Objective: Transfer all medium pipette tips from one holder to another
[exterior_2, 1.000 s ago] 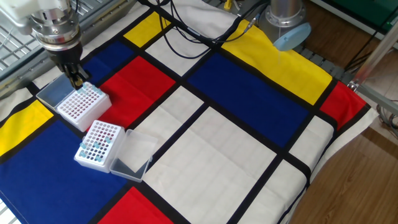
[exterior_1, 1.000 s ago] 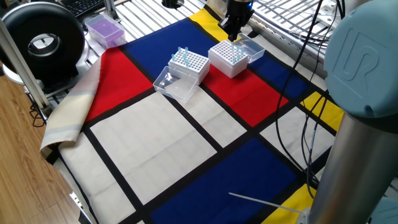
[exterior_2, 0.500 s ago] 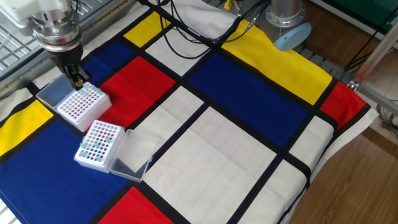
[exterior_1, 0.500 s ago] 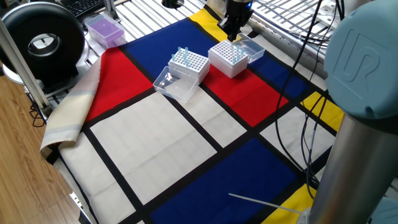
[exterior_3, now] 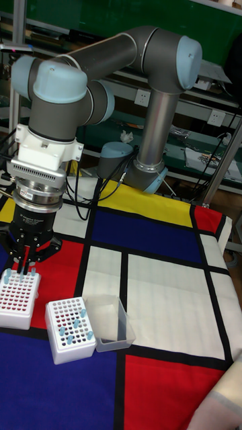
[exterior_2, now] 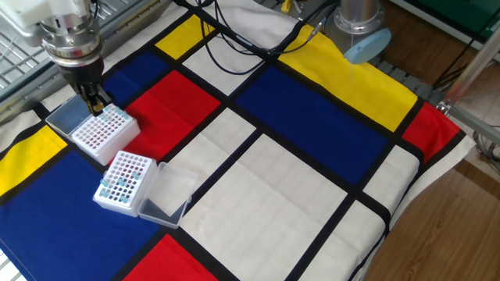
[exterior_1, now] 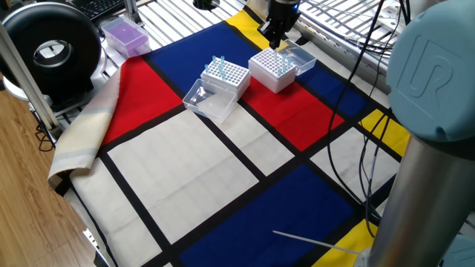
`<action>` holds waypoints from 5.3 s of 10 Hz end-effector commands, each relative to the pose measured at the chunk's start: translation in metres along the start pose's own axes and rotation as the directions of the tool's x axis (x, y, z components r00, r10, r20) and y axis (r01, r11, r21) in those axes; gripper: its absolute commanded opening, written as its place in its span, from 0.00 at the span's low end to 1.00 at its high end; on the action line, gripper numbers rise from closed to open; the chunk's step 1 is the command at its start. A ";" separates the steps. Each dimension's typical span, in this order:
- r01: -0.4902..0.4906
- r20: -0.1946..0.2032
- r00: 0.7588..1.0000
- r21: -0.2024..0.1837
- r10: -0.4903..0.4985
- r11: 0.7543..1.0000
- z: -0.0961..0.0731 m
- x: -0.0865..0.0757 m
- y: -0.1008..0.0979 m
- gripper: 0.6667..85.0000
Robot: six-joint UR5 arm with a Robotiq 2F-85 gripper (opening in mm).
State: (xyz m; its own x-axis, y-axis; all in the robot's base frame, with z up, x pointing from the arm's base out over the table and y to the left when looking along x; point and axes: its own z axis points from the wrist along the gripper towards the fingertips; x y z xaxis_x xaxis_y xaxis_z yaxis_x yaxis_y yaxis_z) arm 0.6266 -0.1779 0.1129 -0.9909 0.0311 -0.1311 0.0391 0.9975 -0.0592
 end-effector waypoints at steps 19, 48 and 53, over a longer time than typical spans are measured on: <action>0.090 -0.014 0.996 -0.046 -0.091 0.995 0.016 0.013 0.001 0.28; 0.029 0.055 0.998 -0.088 -0.024 0.996 0.031 -0.061 0.155 0.29; 0.038 0.073 0.997 -0.088 -0.031 0.995 0.041 -0.061 0.147 0.29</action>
State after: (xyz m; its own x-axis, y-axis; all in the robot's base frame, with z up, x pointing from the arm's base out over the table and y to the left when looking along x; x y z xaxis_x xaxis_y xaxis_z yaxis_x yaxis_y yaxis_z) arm 0.6958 -0.0343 0.0757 -0.9819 -0.0087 -0.1893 -0.0111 0.9999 0.0115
